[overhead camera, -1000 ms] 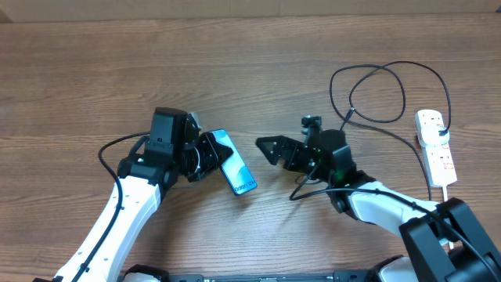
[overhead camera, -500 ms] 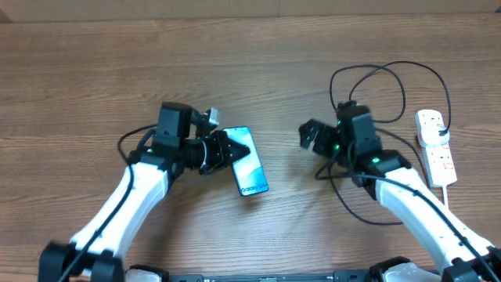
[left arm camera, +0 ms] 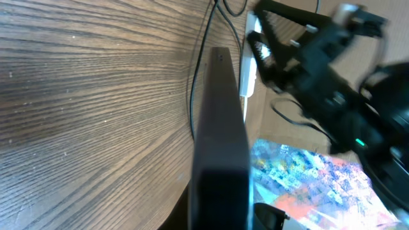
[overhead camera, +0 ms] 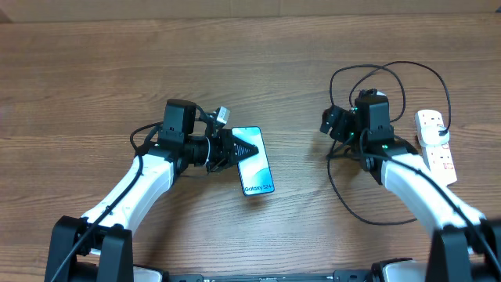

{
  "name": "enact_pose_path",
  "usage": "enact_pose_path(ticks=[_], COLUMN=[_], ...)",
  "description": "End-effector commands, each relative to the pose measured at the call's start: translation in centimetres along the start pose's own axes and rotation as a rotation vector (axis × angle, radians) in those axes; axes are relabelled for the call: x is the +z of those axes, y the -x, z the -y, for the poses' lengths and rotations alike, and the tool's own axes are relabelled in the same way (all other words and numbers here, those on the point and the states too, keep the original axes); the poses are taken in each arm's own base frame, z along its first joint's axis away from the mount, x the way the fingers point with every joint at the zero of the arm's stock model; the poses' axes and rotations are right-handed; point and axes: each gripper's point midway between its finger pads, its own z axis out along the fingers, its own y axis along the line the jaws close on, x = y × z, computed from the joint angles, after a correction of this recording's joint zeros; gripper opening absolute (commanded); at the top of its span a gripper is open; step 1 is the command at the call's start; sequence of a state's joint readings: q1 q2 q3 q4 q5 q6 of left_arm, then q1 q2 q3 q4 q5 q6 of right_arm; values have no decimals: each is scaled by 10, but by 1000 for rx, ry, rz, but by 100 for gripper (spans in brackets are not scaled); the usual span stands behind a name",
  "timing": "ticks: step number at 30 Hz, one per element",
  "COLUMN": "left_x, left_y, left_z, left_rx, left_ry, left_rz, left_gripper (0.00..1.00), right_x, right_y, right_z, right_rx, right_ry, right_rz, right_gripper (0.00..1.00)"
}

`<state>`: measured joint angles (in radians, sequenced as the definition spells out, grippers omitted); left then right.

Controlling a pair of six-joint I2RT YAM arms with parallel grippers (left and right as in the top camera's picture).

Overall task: Plug charger to phone and switch on socket
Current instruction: 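Move the right gripper to the black cable and grasp its plug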

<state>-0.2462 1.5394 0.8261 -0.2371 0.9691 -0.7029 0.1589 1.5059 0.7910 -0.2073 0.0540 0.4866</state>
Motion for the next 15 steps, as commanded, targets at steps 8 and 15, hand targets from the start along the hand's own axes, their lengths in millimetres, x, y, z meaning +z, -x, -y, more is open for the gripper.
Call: enact_pose_path(ticks=[8,15], left_x=[-2,-2], left_y=[0,-1], left_z=[9,9], left_rx=[28,27], left_ry=[-41,-41], left_rz=[-15,-15], left_gripper=[4,4], right_x=[28,53], right_y=[1,-11], right_z=[12,19], right_rx=[29,47], right_ry=[-14,-31], right_rz=[-17,-46], right_gripper=[75,69])
